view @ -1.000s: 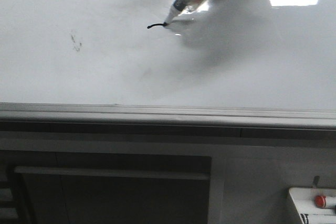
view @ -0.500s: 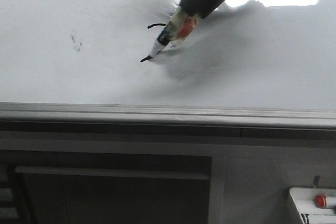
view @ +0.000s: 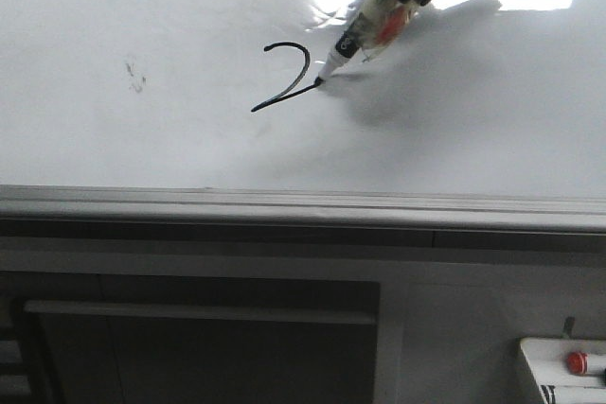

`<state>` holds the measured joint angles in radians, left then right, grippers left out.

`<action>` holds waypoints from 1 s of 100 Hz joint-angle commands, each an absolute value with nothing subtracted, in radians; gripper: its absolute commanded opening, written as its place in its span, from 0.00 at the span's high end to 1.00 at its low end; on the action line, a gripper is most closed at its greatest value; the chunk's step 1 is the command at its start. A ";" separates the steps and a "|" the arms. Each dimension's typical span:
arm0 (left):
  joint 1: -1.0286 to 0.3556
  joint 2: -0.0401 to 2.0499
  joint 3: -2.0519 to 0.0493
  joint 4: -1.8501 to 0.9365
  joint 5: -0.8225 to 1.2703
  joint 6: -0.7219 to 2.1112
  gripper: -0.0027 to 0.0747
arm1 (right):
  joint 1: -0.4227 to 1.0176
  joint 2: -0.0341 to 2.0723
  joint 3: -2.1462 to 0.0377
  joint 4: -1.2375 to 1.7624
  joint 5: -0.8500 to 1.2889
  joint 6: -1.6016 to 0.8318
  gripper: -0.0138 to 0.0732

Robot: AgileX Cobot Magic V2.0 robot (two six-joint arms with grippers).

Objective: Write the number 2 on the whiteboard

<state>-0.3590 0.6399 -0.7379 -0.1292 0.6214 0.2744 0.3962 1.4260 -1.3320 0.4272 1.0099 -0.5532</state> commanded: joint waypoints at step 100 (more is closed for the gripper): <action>-0.680 1.250 -1.096 -0.666 0.822 1.098 0.42 | 0.533 1.239 -1.229 0.705 1.009 -1.217 0.84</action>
<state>-0.6701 1.2661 -1.0549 -0.6176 0.8406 1.0990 0.5314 1.2659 -1.2055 0.6580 1.0372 -1.2031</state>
